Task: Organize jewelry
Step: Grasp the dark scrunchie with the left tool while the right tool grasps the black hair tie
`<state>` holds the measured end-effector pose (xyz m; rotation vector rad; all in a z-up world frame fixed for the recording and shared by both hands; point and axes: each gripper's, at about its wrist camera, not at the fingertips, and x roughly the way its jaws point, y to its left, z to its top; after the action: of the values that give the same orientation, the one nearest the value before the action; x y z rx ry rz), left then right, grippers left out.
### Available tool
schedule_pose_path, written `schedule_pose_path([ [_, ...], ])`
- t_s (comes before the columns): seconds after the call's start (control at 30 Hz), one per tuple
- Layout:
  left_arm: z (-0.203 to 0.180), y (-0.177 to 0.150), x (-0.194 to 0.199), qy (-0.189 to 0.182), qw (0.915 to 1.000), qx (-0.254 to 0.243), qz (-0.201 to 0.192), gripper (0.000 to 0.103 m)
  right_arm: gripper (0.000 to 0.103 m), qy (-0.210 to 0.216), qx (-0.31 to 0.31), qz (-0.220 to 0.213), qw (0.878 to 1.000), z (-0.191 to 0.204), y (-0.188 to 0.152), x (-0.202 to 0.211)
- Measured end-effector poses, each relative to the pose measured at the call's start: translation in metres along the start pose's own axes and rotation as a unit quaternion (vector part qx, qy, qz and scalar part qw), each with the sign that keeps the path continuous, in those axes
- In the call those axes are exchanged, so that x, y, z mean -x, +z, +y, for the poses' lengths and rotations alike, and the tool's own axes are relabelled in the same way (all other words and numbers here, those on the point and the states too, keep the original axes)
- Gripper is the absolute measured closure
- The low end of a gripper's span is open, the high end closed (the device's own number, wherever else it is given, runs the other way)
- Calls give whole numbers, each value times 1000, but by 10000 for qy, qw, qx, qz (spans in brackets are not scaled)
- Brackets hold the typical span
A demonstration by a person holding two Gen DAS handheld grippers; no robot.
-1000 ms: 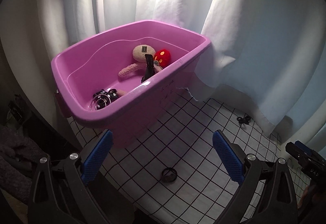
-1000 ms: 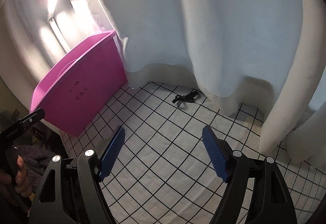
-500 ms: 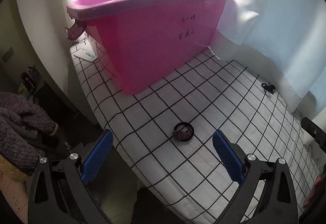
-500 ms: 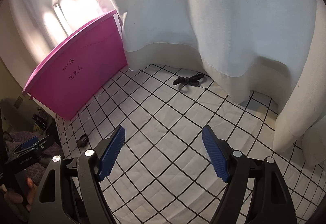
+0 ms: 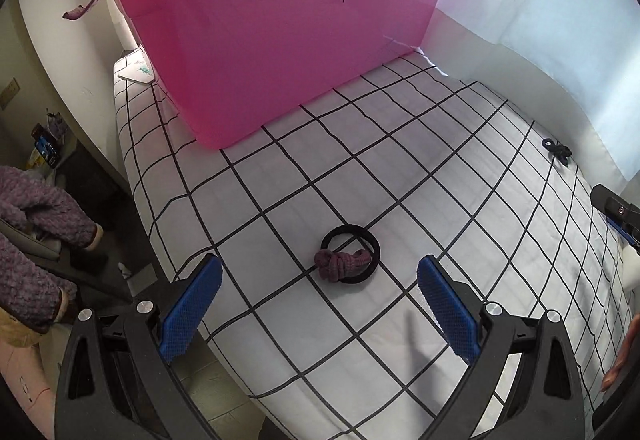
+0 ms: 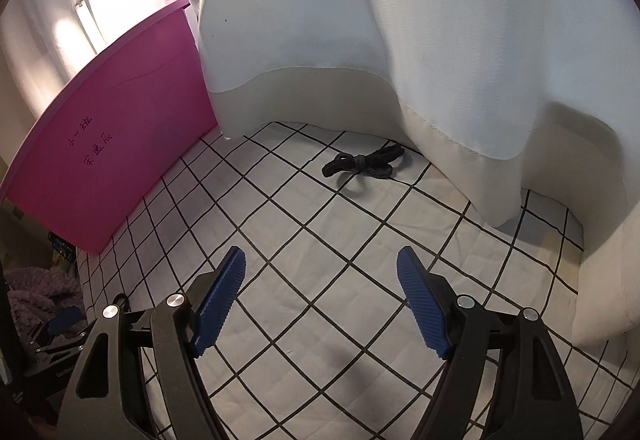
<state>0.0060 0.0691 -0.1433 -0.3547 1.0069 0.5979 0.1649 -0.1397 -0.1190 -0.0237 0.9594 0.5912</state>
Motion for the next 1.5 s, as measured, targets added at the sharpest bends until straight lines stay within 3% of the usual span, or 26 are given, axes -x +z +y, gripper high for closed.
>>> schedule_pose_path([
  [0.33, -6, -3, -22, 154, 9997, 162, 100, 7, 28, -148, 3, -5, 9999, -4, 16, -37],
  [0.73, -15, 2, -24, 200, 9995, 229, -73, 7, 28, -514, 54, 30, 9987, -10, 45, -77],
  [1.03, -17, -1, -22, 279, 9986, 238, -391, 6, 29, -871, 437, 68, 9952, -1, 52, -95],
  [1.13, -18, -2, -22, 264, 9984, 241, -429, 8, 45, -947, 539, -22, 9940, 1, 49, -94],
  [1.2, -20, -3, -20, 224, 9984, 188, -474, 13, 65, -944, 575, -54, 9939, 5, 49, -95],
  [1.23, -22, -4, -18, 198, 9984, 140, -506, 19, 72, -937, 604, -59, 9937, 6, 49, -95],
  [1.3, -27, -7, -14, 124, 9983, 24, -575, 34, 96, -926, 680, -48, 9934, 8, 48, -94],
  [1.43, -40, -10, -8, -37, 9976, -237, -649, 75, 96, -821, 690, -101, 9942, 10, 41, -90],
  [1.5, -43, -9, -9, -34, 9975, -295, -635, 79, 97, -737, 688, -106, 9948, 11, 38, -88],
])
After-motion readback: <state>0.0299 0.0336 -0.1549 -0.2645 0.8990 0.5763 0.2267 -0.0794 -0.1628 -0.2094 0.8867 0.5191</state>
